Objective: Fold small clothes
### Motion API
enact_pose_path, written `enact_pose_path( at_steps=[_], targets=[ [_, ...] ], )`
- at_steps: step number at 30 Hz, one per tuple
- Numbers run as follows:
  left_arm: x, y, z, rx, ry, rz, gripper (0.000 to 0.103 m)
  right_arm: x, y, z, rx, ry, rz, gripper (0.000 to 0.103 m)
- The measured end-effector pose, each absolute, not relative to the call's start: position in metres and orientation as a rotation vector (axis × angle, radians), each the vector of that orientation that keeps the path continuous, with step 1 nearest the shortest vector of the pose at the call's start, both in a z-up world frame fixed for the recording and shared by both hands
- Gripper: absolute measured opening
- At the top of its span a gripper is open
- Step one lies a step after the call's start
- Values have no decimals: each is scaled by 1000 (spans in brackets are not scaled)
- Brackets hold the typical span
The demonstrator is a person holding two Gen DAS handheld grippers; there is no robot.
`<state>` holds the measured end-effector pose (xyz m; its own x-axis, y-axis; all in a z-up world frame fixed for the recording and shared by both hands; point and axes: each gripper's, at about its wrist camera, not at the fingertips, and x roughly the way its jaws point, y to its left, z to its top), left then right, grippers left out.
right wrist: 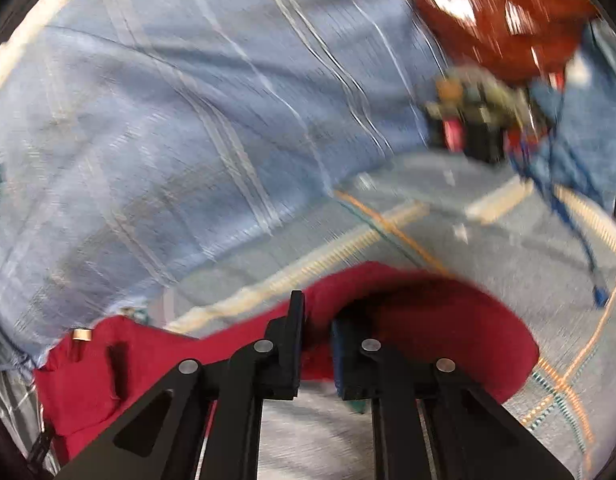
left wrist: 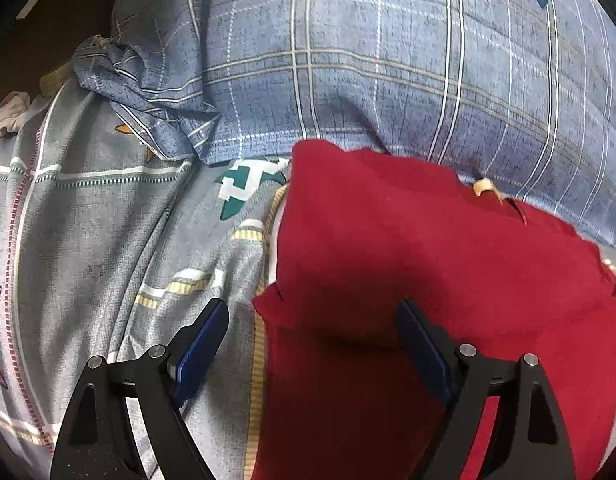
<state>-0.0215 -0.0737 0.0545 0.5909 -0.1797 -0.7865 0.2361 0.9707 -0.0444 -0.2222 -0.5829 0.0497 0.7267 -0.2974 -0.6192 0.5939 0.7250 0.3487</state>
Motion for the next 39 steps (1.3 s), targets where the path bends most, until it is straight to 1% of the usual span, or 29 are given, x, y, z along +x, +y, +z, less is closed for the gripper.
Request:
enact_pose_path(
  at_steps=[6,9,11,14,16,18,19,20,21,22,24,25,27,28,30,35,39],
  targets=[
    [-25,-67,60,44,893,-239,86,-217,-504,123,373,451,-337,11],
    [-24,-65,60,34,896,-235,86,-203,-450,144,281,435,-195,11],
    [-23,-65,60,27,898,-234,86,-191,-413,147,227,453,-103,11],
    [-23,-64,61,21,899,-233,86,-163,-342,127,137,540,65,11],
    [-23,-65,61,20,898,-238,86,-147,-303,98,69,613,130,11],
    [-24,-65,62,22,895,-247,86,-131,-271,61,34,718,177,15],
    [-24,-65,63,20,893,-255,86,-127,-266,46,45,764,193,15],
    [-25,-65,64,18,890,-263,86,-124,-262,33,69,820,210,18],
    [-25,-65,65,14,887,-274,86,-124,-262,23,102,869,222,24],
    [-26,-65,66,10,883,-284,86,-126,-265,20,124,883,223,28],
    [-28,-65,68,5,871,-304,86,-142,-278,29,163,839,201,42],
    [-30,-66,68,3,867,-318,86,-150,-288,38,188,797,182,48],
    [-34,-69,68,3,873,-360,86,-170,-317,55,284,677,129,74],
    [-36,-72,68,-3,882,-388,86,-175,-328,59,328,636,112,76],
    [-41,-77,72,-40,896,-479,86,-176,-348,60,405,602,104,76],
    [-41,-86,86,-108,898,-578,86,-161,-365,41,476,615,36,76],
    [-20,-118,91,-120,929,-587,86,-158,-394,29,651,634,64,76]
  ],
)
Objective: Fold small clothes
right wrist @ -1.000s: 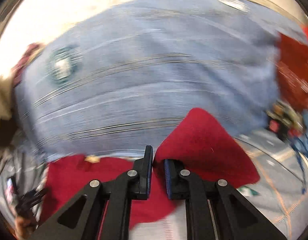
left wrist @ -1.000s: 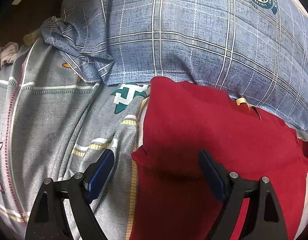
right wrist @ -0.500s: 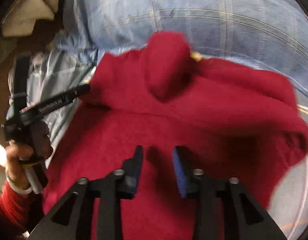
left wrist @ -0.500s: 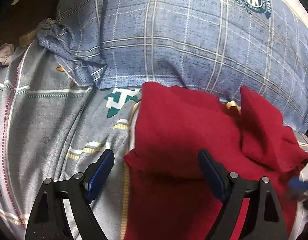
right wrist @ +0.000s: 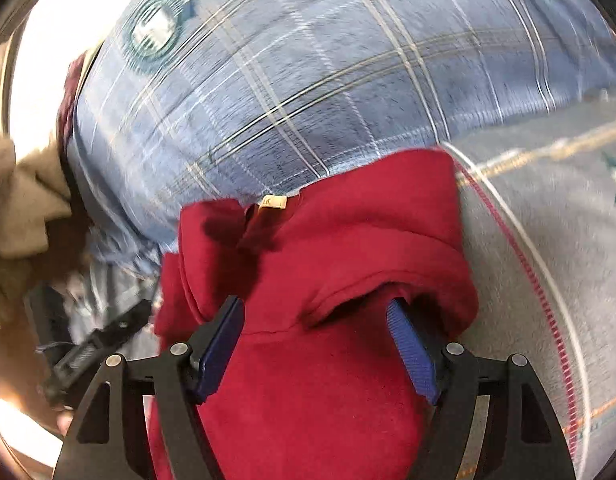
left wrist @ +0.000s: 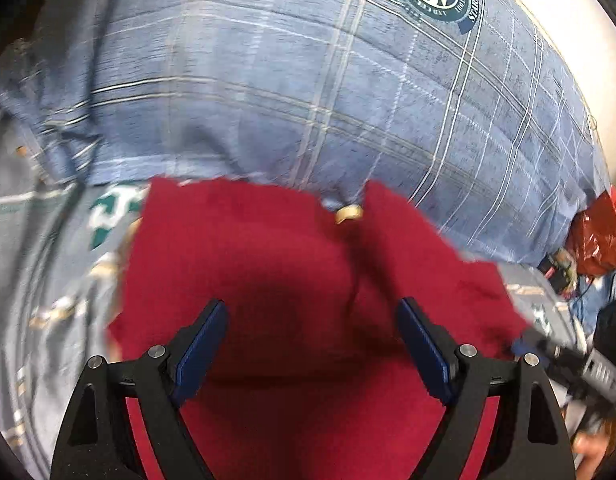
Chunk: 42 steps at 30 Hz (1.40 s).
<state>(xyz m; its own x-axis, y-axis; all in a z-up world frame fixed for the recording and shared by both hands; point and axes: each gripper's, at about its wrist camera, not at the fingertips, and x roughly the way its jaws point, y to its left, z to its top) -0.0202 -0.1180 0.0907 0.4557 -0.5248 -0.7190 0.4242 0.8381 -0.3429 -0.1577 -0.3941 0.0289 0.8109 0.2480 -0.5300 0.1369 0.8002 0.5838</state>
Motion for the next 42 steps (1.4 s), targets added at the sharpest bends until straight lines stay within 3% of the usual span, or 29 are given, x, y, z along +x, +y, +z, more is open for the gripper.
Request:
enact_pose_path(
  at_steps=[5,6,7,8,12,16,22,23,25,29,30,31,37,38,40,42],
  targets=[
    [10,-177,89,-85,971,-602,84,-165,-399,38,567,606,4,76],
    [16,-187,87,-78,992,-604,69,-164,-399,39,568,603,14,76],
    [22,-197,86,-72,1016,-617,25,-165,-403,40,582,600,21,76],
    [27,-207,88,-55,1044,-638,7,-165,-406,40,595,598,24,76],
    [17,-203,145,-63,889,-726,6,-166,-411,41,604,595,15,76],
    [-16,-152,178,-64,695,-746,6,-171,-408,47,587,590,9,76],
    [-10,-94,88,-26,948,-531,7,-174,-403,50,588,621,41,76],
    [-6,-88,81,-60,970,-510,10,-176,-402,51,590,615,45,76],
    [3,-85,77,-138,1004,-516,41,-177,-400,52,579,608,41,76],
    [11,-100,97,-187,935,-564,67,-171,-401,44,588,636,27,76],
    [11,-108,104,-188,921,-580,79,-169,-403,42,603,644,27,76],
    [12,-116,107,-190,916,-592,82,-168,-405,40,612,646,30,76],
    [27,-188,93,-98,1000,-603,80,-169,-411,42,614,637,34,76],
    [35,-205,85,-72,1037,-609,75,-169,-412,42,615,637,36,76],
    [42,-227,75,-4,1102,-608,7,-169,-414,41,622,642,43,76],
    [47,-239,85,-5,1102,-642,5,-170,-416,40,627,646,47,76]
  ],
)
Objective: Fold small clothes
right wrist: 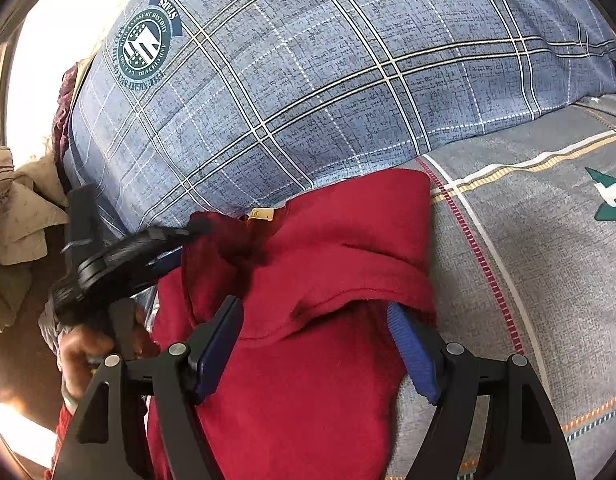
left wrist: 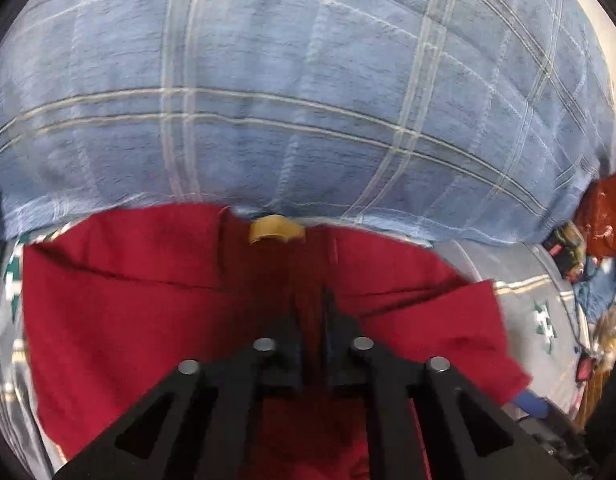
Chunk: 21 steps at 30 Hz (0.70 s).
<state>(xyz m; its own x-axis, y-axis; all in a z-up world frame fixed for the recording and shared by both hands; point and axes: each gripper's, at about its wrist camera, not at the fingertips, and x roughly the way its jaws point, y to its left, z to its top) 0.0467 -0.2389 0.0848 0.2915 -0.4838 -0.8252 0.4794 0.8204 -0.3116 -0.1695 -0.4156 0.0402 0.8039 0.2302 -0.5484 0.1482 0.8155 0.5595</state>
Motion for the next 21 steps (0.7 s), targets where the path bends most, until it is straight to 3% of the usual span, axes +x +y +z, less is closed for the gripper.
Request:
enact_pose_path(
  at_steps=[4,7,12,14,21],
  targets=[
    [30,-203,153,-133,857,-734,5,-170,-415,40,637,649,55,76],
    [10,-158,160,-120,720,-690,7,-171,-413,42,635,645,68,76],
    [21,-126,64,-74,989,-565,15,-162,-407,31,709,697,135,81],
    [24,-123,45,-109,1013,-545,17,-157,-403,23,753,720,181,81],
    [33,-113,36,-194,976,-565,19,-150,-403,20,763,634,140,81]
  ],
)
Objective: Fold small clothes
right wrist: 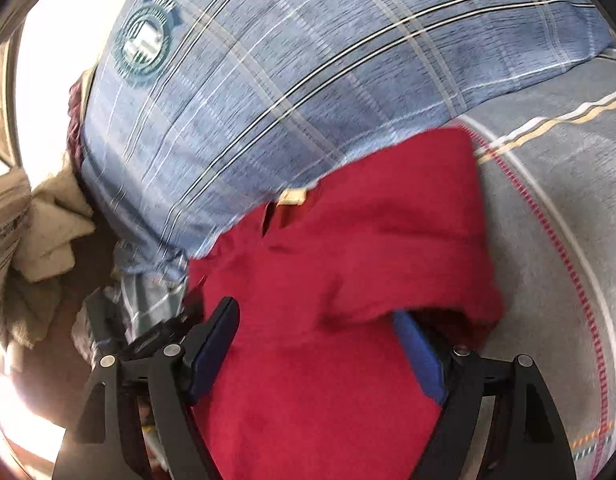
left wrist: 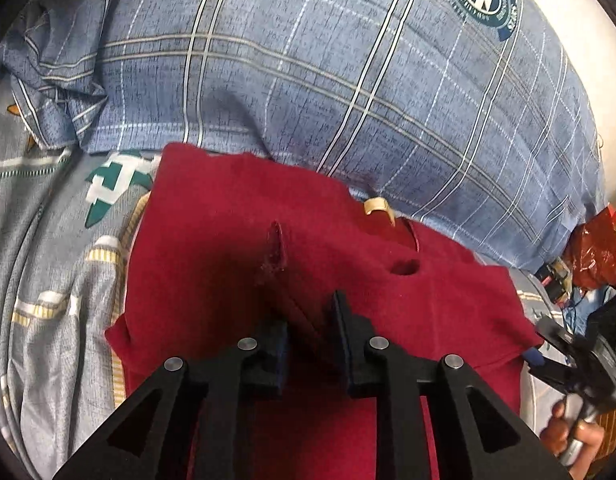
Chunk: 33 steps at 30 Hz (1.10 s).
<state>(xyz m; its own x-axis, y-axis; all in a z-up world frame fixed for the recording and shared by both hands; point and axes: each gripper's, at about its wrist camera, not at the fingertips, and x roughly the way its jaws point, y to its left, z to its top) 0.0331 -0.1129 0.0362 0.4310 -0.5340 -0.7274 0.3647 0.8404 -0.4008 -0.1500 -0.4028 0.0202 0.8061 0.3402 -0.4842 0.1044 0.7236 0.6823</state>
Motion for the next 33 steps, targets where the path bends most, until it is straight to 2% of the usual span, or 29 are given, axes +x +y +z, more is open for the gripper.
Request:
enact_pose_path(
  at_steps=[1,2,3,5,9,13,16,19,20,21,22,25,28,29,31,32,33],
  targets=[
    [32,-110,36,-199,972,-568,19,-148,-408,17,778,618,109,78],
    [34,-112,33,-202,972,-568,19,-145,-411,14,792,605,75,67],
    [33,-110,31,-198,974,-568,19,-143,-416,10,802,601,33,40],
    [28,-108,27,-180,981,-568,22,-144,-422,8,799,603,-2,13],
    [18,-105,29,-157,1010,-570,36,-176,-424,16,662,603,-116,12],
    [10,-110,32,-98,994,-541,43,-181,-438,1,710,672,-146,12],
    [4,-101,44,-92,991,-512,53,-179,-429,9,637,764,-124,18],
    [0,-89,61,-82,973,-447,56,-205,-430,37,588,687,-151,38],
    [-2,-86,66,-83,964,-429,57,-216,-433,47,582,640,-206,54],
    [-4,-82,71,-86,953,-409,61,-225,-437,58,578,585,-256,61],
    [-7,-80,74,-87,947,-399,64,-230,-439,64,572,542,-268,67],
    [-14,-79,77,-77,939,-401,65,-204,-434,72,513,551,-253,72],
    [-13,-82,70,-66,921,-388,65,-161,-422,64,473,602,-221,72],
    [-11,-83,65,-63,923,-382,65,-145,-413,60,446,627,-165,69],
    [-3,-90,56,-41,937,-369,65,-127,-397,53,357,664,-106,49],
    [0,-93,54,-28,938,-365,65,-117,-388,48,282,685,-120,33],
    [1,-97,51,-9,936,-364,65,-111,-385,42,213,697,-160,28]
  ],
)
